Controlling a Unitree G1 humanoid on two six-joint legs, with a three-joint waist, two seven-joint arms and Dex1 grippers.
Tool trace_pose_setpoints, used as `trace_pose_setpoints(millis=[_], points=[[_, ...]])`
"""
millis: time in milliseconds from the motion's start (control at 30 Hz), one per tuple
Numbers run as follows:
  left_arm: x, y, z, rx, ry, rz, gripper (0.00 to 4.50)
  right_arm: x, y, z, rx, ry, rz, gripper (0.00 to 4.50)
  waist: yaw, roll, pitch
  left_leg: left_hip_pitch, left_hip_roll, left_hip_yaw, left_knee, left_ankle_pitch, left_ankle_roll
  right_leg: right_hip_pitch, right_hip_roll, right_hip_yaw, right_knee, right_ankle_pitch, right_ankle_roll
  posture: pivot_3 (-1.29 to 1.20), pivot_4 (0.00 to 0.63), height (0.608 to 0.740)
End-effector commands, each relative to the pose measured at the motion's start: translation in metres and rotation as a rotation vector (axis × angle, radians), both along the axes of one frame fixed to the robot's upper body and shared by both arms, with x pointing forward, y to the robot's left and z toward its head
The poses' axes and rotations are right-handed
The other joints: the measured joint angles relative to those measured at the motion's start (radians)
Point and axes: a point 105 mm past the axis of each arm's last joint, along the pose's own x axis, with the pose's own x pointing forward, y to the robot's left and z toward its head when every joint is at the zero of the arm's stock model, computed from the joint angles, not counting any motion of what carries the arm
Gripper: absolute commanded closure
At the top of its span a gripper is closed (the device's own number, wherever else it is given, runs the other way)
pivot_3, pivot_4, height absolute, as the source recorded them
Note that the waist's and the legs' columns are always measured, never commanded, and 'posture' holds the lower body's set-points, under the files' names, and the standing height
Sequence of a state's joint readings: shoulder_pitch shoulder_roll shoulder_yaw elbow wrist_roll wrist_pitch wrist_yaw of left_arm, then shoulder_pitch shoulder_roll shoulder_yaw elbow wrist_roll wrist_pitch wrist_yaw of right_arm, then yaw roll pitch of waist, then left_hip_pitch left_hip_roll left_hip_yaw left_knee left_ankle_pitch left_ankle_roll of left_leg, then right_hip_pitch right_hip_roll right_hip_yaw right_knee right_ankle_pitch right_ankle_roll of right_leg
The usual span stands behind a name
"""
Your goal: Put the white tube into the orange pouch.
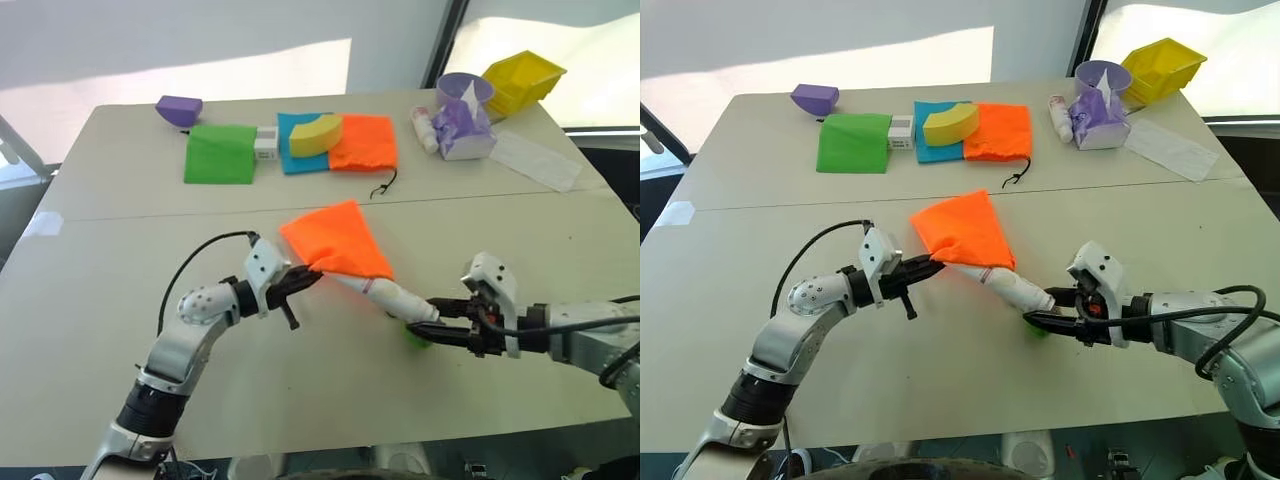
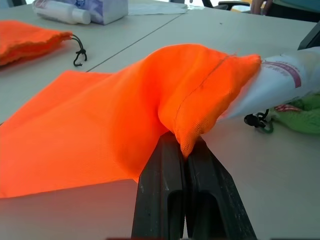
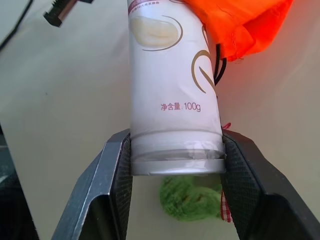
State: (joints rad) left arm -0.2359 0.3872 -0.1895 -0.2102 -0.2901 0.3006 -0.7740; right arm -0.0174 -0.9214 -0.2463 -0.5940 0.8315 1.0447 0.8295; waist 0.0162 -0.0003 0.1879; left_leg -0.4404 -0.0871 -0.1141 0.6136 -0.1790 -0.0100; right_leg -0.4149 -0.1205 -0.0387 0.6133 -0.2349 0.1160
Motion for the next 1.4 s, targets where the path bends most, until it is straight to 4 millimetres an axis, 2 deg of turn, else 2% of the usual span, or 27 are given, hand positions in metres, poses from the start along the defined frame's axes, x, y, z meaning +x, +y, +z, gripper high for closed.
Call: trace_pose_setpoints(millis=[33, 100, 200, 400, 500, 567, 700, 833, 1000, 1133, 1233, 1367, 1400], points=[[-0.001, -0.002, 0.006, -0.008, -0.015, -0.018, 4.50, 0.007, -0.005, 0.009, -0.013, -0.063, -0.021, 2.25, 0.000, 0.000, 0.000, 0.000, 0.000, 0.000, 0.000, 0.000, 0.000, 0.000, 0.000, 0.000, 0.000, 0.000, 0.000, 0.00, 0.150, 0.740], [-0.001, -0.001, 0.008, -0.014, -0.012, -0.021, 4.50, 0.013, -0.010, 0.005, -0.039, -0.069, -0.063, 2.25, -0.002, 0.000, 0.000, 0.000, 0.000, 0.000, 0.000, 0.000, 0.000, 0.000, 0.000, 0.000, 0.000, 0.000, 0.000, 0.00, 0.150, 0.740], [0.000, 0.001, 0.010, -0.012, -0.011, -0.025, 4.50, 0.012, -0.010, -0.001, -0.074, -0.062, -0.055, 2.25, -0.001, 0.000, 0.000, 0.000, 0.000, 0.000, 0.000, 0.000, 0.000, 0.000, 0.000, 0.000, 0.000, 0.000, 0.000, 0.00, 0.150, 0.740], [0.008, 0.007, 0.016, -0.028, -0.023, 0.000, 4.50, 0.001, -0.023, 0.016, -0.022, -0.058, -0.012, 2.25, 0.002, 0.000, 0.000, 0.000, -0.001, 0.000, 0.000, 0.000, 0.000, 0.000, 0.000, 0.000, 0.000, 0.001, -0.001, 0.00, 0.150, 0.740], [0.014, 0.006, 0.023, -0.074, -0.014, 0.012, 4.50, -0.011, -0.019, 0.020, 0.004, -0.038, 0.059, 2.25, 0.013, 0.000, 0.000, 0.000, -0.001, 0.000, 0.002, 0.000, 0.000, 0.000, 0.000, 0.000, 0.001, 0.001, 0.000, 0.00, 0.150, 0.740], [0.016, 0.005, 0.028, -0.112, 0.005, 0.011, 4.50, -0.003, -0.014, 0.021, 0.003, -0.081, 0.041, 2.25, 0.014, 0.000, 0.000, 0.001, 0.000, 0.001, 0.002, 0.000, 0.000, 0.001, 0.001, 0.000, 0.001, 0.001, 0.001, 0.00, 0.150, 0.740], [0.018, 0.009, 0.031, -0.116, 0.027, -0.007, 4.50, -0.005, -0.003, 0.020, 0.002, -0.083, 0.070, 2.25, 0.022, 0.000, 0.000, 0.001, 0.001, 0.001, 0.002, 0.000, 0.000, 0.001, 0.001, 0.000, 0.001, 0.001, 0.002, 0.00, 0.150, 0.740], [0.019, 0.010, 0.033, -0.113, 0.038, -0.021, 4.50, 0.011, -0.014, 0.019, -0.029, -0.119, -0.017, 2.25, 0.024, 0.000, 0.000, 0.001, 0.001, 0.001, 0.002, 0.000, 0.000, 0.000, 0.001, 0.000, 0.001, 0.003, -0.002, 0.00, 0.150, 0.740], [0.020, 0.008, 0.032, -0.111, 0.047, -0.025, 4.50, -0.001, -0.014, 0.020, -0.020, -0.077, 0.049, 2.25, 0.025, 0.000, 0.000, 0.000, 0.000, 0.001, 0.002, 0.000, 0.000, 0.000, 0.000, 0.001, 0.001, 0.003, -0.002, 0.00, 0.150, 0.740], [0.019, 0.007, 0.034, -0.128, 0.072, -0.037, 4.50, 0.014, -0.026, 0.022, -0.048, -0.120, -0.036, 2.25, 0.023, 0.000, 0.000, 0.001, 0.000, 0.001, 0.002, 0.000, 0.001, 0.000, 0.000, 0.001, 0.001, 0.003, -0.002, 0.00, 0.150, 0.740], [0.021, 0.009, 0.038, -0.153, 0.089, -0.029, 4.50, 0.017, -0.021, 0.027, -0.001, -0.120, -0.043, 2.25, 0.022, 0.000, 0.000, 0.001, 0.000, 0.002, 0.003, 0.000, 0.001, 0.001, 0.000, 0.001, 0.001, 0.003, -0.002, 0.00, 0.150, 0.740], [0.024, 0.008, 0.047, -0.226, 0.146, -0.036, 4.50, 0.033, -0.027, 0.019, -0.059, -0.134, -0.132, 2.25, 0.023, -0.001, 0.000, 0.001, 0.001, 0.001, 0.003, 0.000, 0.001, 0.001, 0.001, 0.001, 0.001, 0.004, -0.002, 0.00, 0.150, 0.740], [0.025, 0.007, 0.048, -0.218, 0.136, -0.037, 4.50, 0.031, -0.023, 0.019, -0.037, -0.121, -0.113, 2.25, 0.023, -0.001, 0.000, 0.001, 0.001, 0.001, 0.003, 0.000, 0.001, 0.001, 0.001, 0.001, 0.001, 0.004, -0.002, 0.00, 0.150, 0.740]])
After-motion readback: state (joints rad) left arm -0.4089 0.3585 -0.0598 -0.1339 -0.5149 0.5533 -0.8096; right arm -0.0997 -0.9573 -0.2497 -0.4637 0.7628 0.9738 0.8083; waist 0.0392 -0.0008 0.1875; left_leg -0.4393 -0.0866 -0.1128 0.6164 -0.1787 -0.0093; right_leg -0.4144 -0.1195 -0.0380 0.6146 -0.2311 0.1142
